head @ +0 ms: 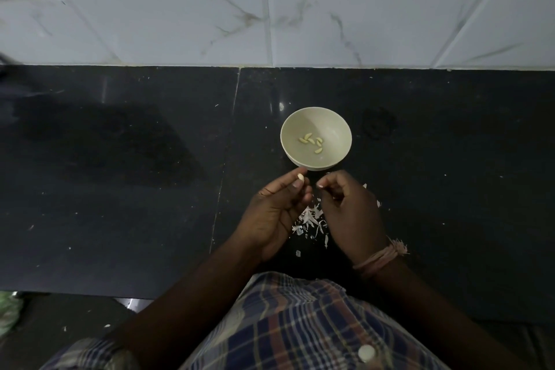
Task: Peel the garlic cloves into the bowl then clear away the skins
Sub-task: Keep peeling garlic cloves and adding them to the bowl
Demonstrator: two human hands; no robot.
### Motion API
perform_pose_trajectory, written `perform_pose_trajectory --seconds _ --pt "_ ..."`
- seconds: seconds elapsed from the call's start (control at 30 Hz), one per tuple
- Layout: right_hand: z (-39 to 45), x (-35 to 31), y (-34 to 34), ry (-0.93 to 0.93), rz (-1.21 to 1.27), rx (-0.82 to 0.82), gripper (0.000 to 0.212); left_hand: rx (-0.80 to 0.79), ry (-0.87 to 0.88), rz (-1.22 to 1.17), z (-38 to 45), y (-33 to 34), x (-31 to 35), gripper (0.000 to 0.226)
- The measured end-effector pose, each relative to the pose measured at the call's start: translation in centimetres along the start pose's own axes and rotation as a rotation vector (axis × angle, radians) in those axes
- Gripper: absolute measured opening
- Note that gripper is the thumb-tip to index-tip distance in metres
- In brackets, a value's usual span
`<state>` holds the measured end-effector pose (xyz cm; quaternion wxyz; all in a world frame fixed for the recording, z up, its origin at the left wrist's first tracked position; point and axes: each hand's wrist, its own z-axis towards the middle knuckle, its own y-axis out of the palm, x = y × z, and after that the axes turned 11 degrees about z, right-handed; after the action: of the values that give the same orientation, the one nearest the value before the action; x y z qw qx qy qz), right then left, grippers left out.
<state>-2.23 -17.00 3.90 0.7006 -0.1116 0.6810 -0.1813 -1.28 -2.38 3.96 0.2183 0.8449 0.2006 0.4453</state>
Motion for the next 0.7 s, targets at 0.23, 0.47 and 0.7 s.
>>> perform_pose_trajectory --seconds 0.23,0.47,0.7 --pt "0.17 -0.77 0.06 -0.1 0.09 0.017 0.016 -0.002 0.082 0.115 -0.04 0.03 -0.52 0.027" --pt "-0.02 -0.65 -0.14 -0.181 0.066 -0.003 0.023 0.082 0.225 0.259 -0.11 -0.4 -0.58 0.032" --pt "-0.17 -0.82 0.05 -0.192 0.033 -0.006 0.009 0.133 0.314 0.448 -0.42 -0.86 -0.37 0.028"
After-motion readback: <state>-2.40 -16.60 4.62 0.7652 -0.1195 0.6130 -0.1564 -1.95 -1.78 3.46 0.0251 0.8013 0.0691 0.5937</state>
